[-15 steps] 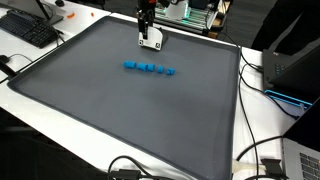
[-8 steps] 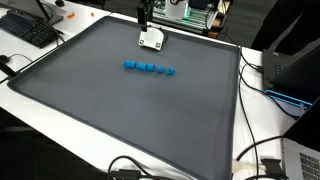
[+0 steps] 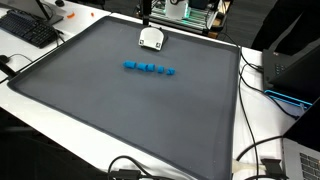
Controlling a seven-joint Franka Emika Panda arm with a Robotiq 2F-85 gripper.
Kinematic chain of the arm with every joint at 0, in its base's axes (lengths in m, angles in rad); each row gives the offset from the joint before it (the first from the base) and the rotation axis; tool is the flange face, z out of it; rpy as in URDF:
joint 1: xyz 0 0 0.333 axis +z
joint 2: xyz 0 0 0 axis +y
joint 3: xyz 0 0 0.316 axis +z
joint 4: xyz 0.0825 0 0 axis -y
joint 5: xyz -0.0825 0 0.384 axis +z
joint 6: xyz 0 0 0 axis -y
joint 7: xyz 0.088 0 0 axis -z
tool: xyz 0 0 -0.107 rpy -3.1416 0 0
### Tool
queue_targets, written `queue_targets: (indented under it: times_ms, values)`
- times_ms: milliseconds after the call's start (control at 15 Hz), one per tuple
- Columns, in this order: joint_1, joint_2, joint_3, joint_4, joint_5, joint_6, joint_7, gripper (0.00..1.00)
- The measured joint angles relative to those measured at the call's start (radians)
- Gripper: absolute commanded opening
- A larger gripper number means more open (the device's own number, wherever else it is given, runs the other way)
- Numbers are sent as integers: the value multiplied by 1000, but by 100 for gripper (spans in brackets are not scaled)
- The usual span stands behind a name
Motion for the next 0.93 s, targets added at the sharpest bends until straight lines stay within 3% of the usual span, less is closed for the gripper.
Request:
queue_targets:
  times_ms: [933]
  values:
    - [58, -3, 21, 64, 79, 1, -743, 100]
